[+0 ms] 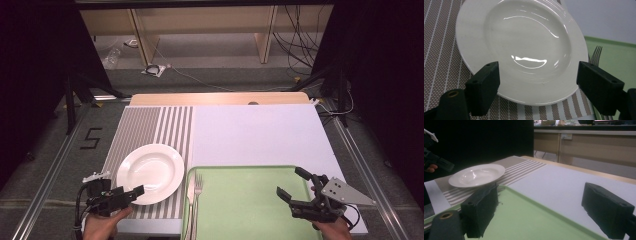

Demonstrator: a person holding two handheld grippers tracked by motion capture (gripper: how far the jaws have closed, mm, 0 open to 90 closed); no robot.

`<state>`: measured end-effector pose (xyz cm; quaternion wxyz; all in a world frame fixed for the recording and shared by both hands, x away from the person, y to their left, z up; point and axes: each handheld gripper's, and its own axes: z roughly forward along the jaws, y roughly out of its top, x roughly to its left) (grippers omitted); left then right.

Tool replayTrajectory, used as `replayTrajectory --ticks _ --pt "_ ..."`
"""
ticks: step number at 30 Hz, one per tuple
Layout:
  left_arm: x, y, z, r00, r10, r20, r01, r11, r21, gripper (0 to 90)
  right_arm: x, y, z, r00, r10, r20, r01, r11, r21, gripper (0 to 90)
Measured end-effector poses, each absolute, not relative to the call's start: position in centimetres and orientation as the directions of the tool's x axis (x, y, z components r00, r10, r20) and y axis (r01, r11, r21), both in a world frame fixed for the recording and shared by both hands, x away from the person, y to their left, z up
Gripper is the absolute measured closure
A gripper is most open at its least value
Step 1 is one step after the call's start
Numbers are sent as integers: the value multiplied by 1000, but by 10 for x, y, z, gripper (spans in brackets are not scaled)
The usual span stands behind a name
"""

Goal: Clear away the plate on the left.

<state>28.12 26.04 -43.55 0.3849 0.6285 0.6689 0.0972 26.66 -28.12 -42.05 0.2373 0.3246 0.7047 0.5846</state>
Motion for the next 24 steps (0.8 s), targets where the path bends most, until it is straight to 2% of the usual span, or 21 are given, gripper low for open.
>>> replayTrajectory --ticks 15,24 --pt "272 270 -447 -3 889 -459 788 285 546 190 266 -281 -420 -678 733 43 179 108 978 145" --pt "273 280 -458 -94 808 -582 792 415 449 191 266 -281 -420 -678 733 44 178 105 978 145"
